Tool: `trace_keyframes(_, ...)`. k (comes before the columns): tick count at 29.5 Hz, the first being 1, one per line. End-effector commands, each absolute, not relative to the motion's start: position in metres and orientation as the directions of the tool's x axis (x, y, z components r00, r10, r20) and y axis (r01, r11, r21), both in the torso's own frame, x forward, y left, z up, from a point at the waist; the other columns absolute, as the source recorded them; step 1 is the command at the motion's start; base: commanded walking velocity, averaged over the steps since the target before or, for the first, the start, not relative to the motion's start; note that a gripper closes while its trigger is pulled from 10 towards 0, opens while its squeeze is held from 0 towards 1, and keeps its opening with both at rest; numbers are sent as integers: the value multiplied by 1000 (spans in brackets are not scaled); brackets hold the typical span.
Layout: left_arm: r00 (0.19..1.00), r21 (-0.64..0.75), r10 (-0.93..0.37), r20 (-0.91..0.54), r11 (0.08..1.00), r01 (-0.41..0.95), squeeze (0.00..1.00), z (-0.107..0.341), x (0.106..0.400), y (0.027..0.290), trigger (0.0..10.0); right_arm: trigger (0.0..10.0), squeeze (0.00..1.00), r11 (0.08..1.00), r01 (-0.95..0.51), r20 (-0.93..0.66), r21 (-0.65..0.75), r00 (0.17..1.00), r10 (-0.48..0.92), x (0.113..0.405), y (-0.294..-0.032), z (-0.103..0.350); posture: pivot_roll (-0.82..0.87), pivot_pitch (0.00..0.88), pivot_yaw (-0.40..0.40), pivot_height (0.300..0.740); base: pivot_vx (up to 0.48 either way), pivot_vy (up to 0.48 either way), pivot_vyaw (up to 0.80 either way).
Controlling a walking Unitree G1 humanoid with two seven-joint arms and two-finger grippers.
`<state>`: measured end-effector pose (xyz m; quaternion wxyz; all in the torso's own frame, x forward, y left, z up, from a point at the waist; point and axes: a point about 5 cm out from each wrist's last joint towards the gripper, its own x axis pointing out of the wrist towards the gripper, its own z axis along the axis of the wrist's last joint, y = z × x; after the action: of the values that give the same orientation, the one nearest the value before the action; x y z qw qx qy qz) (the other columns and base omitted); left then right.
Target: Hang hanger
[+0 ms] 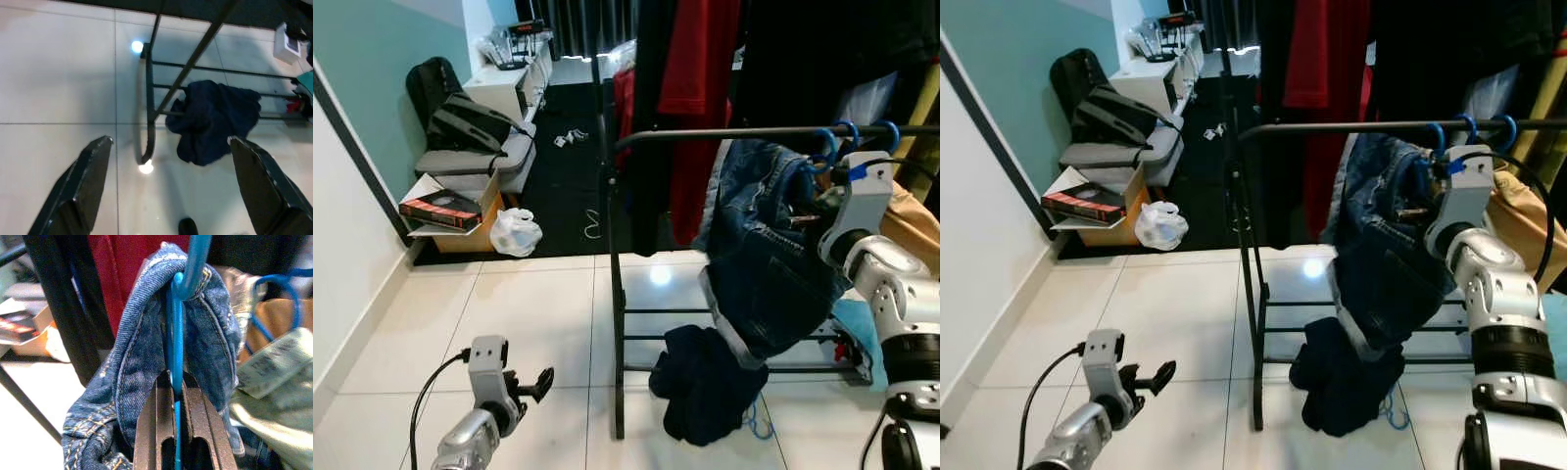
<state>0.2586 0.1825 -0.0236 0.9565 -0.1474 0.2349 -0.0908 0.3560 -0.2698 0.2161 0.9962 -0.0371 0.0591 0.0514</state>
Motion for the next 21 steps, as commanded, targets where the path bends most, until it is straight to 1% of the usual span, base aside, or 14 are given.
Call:
trace_keyframes(1,876,-309,-233,-423,945,103,0,-22,259,188,10000,10000,0,986,-139,-90,-90,987,131,357,-264,227,-119,0,49,740,360,0,0)
trace_keyframes(7,876,-308,-236,-421,945,106,0,-23,259,186,10000,10000,0,992,-107,-106,-67,989,100,359,-265,231,-114,0,46,740,358,0,0)
trace_keyframes(15,876,-306,-229,-425,947,100,0,-23,258,189,10000,10000,0,988,-131,-103,-78,987,123,359,-261,234,-113,0,45,740,358,0,0)
trace_keyframes(19,869,-310,-223,-442,947,85,0,-25,257,189,10000,10000,0,992,-89,-143,-85,987,76,359,-265,230,-111,0,45,740,0,0,0)
trace_keyframes(20,864,-308,-224,-451,948,85,0,-26,256,189,10000,10000,0,995,-14,-205,-103,979,-8,360,-274,222,-110,0,46,740,0,0,0)
trace_keyframes(21,864,-308,-224,-451,948,85,0,-26,256,189,10000,10000,0,995,-14,-205,-103,979,-8,360,-274,222,-110,0,46,740,0,0,0)
